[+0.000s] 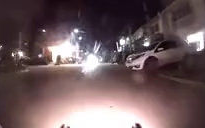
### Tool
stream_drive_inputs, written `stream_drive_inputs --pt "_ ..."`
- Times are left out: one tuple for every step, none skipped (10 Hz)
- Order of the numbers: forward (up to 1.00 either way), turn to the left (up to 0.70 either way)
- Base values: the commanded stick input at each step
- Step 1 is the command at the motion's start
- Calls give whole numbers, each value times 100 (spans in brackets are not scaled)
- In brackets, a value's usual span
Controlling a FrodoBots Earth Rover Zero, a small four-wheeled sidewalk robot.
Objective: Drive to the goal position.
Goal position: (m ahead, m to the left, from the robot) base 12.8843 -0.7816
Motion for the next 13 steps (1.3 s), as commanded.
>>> stream_drive_inputs --pt "70 0" --pt "70 0" --pt "70 0" --pt "70 0" --pt "70 0" --pt "70 0" --pt "70 0" --pt "70 0" --pt "70 0" --pt "70 0" --pt "70 0" --pt "70 0" --pt "70 0"
